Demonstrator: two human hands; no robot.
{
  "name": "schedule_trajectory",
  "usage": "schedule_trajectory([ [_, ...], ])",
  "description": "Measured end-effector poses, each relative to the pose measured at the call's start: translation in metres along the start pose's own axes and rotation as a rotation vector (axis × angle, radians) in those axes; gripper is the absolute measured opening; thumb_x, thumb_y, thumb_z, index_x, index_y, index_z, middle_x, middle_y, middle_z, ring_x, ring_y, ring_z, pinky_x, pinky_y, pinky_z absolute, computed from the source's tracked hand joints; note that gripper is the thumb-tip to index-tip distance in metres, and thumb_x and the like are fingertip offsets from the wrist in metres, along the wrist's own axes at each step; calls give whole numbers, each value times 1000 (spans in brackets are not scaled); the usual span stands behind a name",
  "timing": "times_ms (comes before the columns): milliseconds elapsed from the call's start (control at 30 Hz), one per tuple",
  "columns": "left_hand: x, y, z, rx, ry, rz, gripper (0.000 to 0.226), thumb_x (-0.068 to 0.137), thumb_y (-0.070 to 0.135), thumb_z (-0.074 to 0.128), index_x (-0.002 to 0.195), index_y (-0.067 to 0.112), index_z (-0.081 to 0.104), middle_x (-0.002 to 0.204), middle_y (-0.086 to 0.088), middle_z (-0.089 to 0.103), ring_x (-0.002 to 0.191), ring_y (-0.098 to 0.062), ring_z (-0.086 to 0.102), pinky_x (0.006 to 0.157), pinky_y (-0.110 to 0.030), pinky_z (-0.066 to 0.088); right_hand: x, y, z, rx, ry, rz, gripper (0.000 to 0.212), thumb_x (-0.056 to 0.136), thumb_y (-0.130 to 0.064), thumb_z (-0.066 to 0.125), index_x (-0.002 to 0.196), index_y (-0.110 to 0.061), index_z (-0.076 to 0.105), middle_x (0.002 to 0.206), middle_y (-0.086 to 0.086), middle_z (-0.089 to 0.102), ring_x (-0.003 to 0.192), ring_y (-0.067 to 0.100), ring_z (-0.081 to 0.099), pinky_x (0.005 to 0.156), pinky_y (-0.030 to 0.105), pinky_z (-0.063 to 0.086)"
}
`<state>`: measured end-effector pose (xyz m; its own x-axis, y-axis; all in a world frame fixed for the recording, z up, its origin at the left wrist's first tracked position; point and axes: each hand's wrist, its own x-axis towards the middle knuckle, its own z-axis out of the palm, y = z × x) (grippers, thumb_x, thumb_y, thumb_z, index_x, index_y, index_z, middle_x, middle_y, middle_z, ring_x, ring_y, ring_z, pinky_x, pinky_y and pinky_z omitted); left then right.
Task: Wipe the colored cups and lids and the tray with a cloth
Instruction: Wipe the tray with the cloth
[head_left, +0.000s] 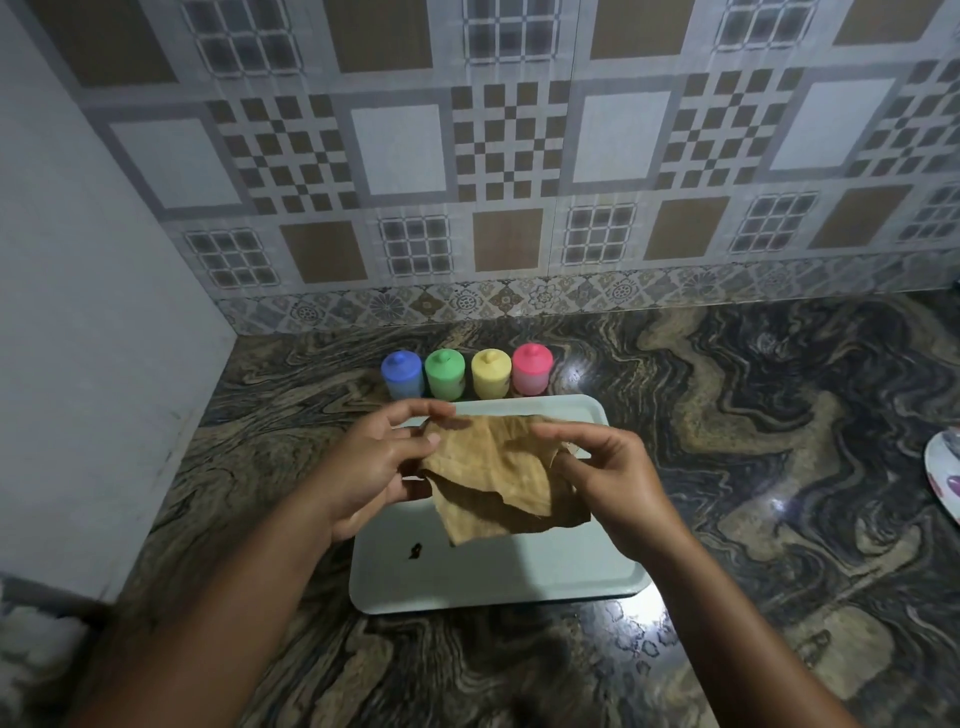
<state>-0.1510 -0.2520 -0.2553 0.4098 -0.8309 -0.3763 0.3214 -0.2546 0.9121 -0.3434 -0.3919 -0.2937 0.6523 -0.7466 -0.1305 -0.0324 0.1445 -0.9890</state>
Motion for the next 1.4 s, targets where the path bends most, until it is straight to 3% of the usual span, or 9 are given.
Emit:
schedule_trajectory([
  [100, -2, -7, -6, 251, -112, 118, 41, 88, -4, 67, 122, 18, 67, 124, -1, 69, 111, -17, 67, 87, -35, 57, -1, -5, -1, 16, 25, 43, 25, 91, 3, 70, 89, -19, 82, 99, -2, 81, 74, 27, 74, 57, 56, 61],
  [233, -2, -23, -7, 509, -102, 259, 69, 72, -3, 76, 131, 31, 60, 130, 12, 61, 121, -7, 60, 91, -40, 58, 0, -6, -4, 41, 71, 48, 12, 82, -2, 81, 85, -14, 82, 92, 6, 81, 72, 19, 75, 54, 33, 62],
  [367, 4, -34, -2, 596, 53, 461, 44, 69, 11, 78, 104, 37, 73, 115, 12, 70, 107, -5, 67, 88, -31, 56, 2, -4, -4, 74, 105, 52, 6, 86, -7, 78, 81, -8, 75, 79, 10, 75, 61, 16, 69, 47, 27, 53],
  [633, 4, -51, 6, -285, -75, -246, 26, 82, 6, 70, 108, 3, 70, 94, -17, 73, 84, -25, 71, 75, -43, 60, 5, 24, 3, 82, 74, 373, 8, 99, -11, 58, 91, -9, 59, 74, 12, 55, 65, 24, 54, 49, 26, 47],
  [733, 7, -69, 13, -342, 52, -274, 17, 86, -12, 60, 100, -4, 64, 78, -15, 70, 62, -15, 68, 56, -24, 58, 3, 32, 2, 111, 68, 395, 17, 98, -22, 66, 96, -6, 60, 76, 14, 56, 64, 25, 50, 50, 25, 39],
  [933, 1, -91, 3, -232, 127, -364, 54, 77, -18, 69, 124, 6, 58, 98, -25, 72, 79, -27, 75, 61, -26, 60, -1, 26, 5, 85, 151, 328, 27, 91, -20, 77, 111, -11, 61, 85, 14, 67, 68, 21, 66, 55, 30, 58],
  [1067, -8, -82, -6, -166, -56, -440, 65, 82, -16, 65, 141, 8, 47, 95, -18, 74, 80, -24, 74, 59, -23, 58, 0, 14, 0, 79, 115, 216, 20, 91, -21, 76, 107, -14, 65, 85, 16, 61, 75, 27, 59, 65, 39, 52],
  [1200, -11, -71, -12, -282, -441, -419, 89, 76, 15, 84, 149, 17, 34, 138, -27, 51, 120, -41, 57, 66, -29, 55, -4, -8, 2, 156, -53, 132, 5, 97, -11, 65, 101, -14, 66, 77, 11, 63, 68, 23, 59, 63, 33, 53],
  [1400, -4, -63, -3, -374, -385, -306, 79, 74, 29, 86, 142, 27, 48, 114, -16, 66, 90, -25, 65, 73, -41, 52, -10, -31, -2, 184, -227, 31, 20, 94, -31, 60, 105, -17, 68, 83, 18, 56, 64, 19, 55, 49, 23, 45],
])
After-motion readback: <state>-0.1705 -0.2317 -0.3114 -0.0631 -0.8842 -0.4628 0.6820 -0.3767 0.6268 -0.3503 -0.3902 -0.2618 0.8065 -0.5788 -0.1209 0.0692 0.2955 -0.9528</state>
